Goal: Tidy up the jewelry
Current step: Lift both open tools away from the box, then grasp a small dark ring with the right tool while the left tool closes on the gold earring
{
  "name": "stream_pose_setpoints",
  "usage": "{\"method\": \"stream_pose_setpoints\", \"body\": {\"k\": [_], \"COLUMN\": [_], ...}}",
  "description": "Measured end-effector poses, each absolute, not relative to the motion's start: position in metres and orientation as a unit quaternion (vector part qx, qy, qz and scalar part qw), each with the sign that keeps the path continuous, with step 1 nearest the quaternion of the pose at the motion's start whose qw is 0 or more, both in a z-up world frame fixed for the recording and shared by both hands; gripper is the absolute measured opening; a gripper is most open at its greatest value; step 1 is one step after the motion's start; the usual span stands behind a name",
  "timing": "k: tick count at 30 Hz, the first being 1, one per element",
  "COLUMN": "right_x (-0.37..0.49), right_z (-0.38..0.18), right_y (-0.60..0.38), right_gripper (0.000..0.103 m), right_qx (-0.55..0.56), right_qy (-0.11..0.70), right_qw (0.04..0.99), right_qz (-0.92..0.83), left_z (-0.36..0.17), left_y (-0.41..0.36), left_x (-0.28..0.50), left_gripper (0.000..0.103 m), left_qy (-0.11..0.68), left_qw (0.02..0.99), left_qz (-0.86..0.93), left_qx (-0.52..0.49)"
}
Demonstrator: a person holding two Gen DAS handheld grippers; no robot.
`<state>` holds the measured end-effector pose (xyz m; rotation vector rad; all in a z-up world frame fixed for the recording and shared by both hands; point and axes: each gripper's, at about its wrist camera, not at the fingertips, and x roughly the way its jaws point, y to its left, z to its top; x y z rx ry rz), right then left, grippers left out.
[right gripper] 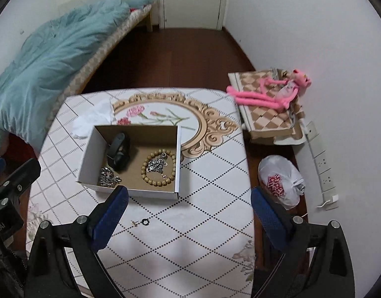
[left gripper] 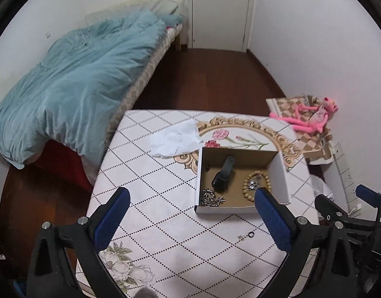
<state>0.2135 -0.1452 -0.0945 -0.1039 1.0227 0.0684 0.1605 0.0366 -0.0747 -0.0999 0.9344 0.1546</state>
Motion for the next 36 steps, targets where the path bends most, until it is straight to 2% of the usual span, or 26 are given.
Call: {"method": "stream_pose_setpoints", "body": {"k": [13, 17, 21, 22, 23, 24, 25, 26, 27, 30, 36], "right_x": [0.165, 0.167, 0.174, 0.174, 0.177, 0.180, 0.182, 0.186, 0.190, 0.195, 0.199], "right_z": [-0.040, -0.056, -0.100, -0.110, -0.128, -0.144, -0.156, -0.171, -0.190, -0.223, -0.253], "right_y": [-0.158, -0.162, -0.159, -0.157, -0.154, -0.151, -0.150, -0.147, -0.145, -0.139, -0.121], "right_gripper": [0.100, 0.100, 0.099, 0.097, 0.088, 0.074, 0.065, 0.049, 0.046, 0.046, 0.046], "right_qx": [-0.020, -0.008, -0.010, -0.011, -0.011, -0.014, -0.014, -0.006, 0.003, 0.010, -0.011], "right_qy": [0.438, 0.460, 0.491, 0.496, 0.504, 0.517, 0.528, 0.543, 0.559, 0.572, 0.567], "right_qw": [0.898, 0.887, 0.869, 0.867, 0.861, 0.852, 0.845, 0.834, 0.822, 0.810, 0.812], "right_qz": [0.036, 0.040, 0.052, 0.056, 0.066, 0.075, 0.082, 0.096, 0.109, 0.126, 0.139], "left_z": [-0.036, -0.052, -0.098, -0.112, -0.132, -0.144, -0.157, -0.173, -0.181, -0.204, -0.227], "left_y": [0.033, 0.035, 0.035, 0.036, 0.037, 0.038, 0.040, 0.041, 0.042, 0.046, 0.050], "left_x": [0.125, 0.128, 0.136, 0.138, 0.141, 0.142, 0.142, 0.143, 0.144, 0.145, 0.148], "left_gripper": [0.102, 0.102, 0.102, 0.102, 0.102, 0.102, 0.102, 0.102, 0.102, 0.102, 0.102], "left_qy": [0.423, 0.439, 0.484, 0.499, 0.523, 0.537, 0.550, 0.566, 0.575, 0.594, 0.613], "left_qw": [0.902, 0.893, 0.869, 0.860, 0.846, 0.837, 0.828, 0.817, 0.811, 0.796, 0.781], "left_qz": [0.072, 0.083, 0.098, 0.100, 0.100, 0.100, 0.101, 0.103, 0.104, 0.111, 0.115], "left_qx": [-0.054, -0.049, -0.038, -0.035, -0.035, -0.037, -0.039, -0.039, -0.038, -0.035, -0.036]}}
